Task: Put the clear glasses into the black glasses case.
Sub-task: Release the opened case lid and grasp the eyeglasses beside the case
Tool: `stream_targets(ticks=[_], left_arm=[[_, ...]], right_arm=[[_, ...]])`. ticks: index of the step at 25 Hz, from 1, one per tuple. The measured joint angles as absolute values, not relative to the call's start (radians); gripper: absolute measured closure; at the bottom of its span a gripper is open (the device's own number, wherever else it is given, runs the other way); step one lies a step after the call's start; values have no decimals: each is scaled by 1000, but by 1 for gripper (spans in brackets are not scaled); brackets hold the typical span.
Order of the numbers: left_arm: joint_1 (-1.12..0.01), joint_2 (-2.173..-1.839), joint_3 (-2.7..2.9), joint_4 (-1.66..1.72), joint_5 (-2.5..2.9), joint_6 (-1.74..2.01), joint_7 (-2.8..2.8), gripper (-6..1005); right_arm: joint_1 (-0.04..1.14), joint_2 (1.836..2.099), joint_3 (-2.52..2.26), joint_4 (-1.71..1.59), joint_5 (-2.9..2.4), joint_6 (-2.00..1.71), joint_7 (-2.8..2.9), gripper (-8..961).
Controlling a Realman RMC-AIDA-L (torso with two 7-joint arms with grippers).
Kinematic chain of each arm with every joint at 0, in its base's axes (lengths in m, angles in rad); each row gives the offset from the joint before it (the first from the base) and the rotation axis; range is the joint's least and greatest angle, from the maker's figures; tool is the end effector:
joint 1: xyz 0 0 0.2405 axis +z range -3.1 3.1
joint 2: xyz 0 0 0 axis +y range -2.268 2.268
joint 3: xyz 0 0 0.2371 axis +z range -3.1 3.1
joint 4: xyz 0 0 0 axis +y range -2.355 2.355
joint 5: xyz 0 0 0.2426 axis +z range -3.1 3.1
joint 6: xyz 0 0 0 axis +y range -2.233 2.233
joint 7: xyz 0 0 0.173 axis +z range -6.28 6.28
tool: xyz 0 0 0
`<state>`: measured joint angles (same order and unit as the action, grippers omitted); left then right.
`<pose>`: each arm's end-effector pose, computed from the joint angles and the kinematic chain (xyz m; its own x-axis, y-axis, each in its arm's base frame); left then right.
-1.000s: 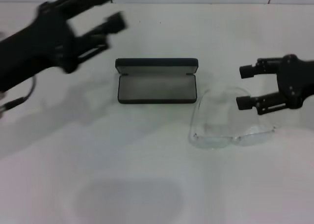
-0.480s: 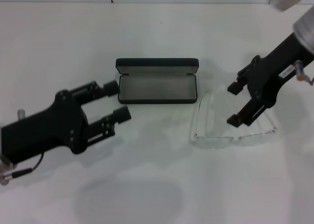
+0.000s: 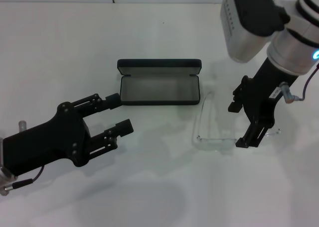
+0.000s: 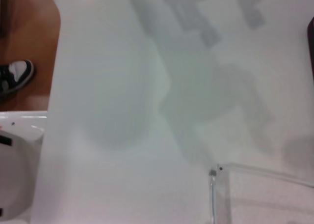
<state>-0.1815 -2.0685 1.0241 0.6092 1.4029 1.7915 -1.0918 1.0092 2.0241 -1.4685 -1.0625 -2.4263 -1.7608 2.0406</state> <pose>-0.2663 0.2587 -0.0060 0.5803 0.1503 0.8004 0.3967 -0.9105 -0.1167 0.0816 0.3770 -0.0457 0.8711 0.0463 0.4889 0.0020 -0.9959 0.0907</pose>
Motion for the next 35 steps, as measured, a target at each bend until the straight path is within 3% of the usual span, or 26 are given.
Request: stream_targets(ticks=[32,35], left_arm=[[-196,-2073,1022,606,1409,1769,-1089,402],[-196,-2072,1022,607,1407,1770,-1089,402]], right_arm=[[958,2028,-1783,-995,-2414,-1501,2054,227],[958,2028,-1784,-995,-2415,-1508,2054,369]])
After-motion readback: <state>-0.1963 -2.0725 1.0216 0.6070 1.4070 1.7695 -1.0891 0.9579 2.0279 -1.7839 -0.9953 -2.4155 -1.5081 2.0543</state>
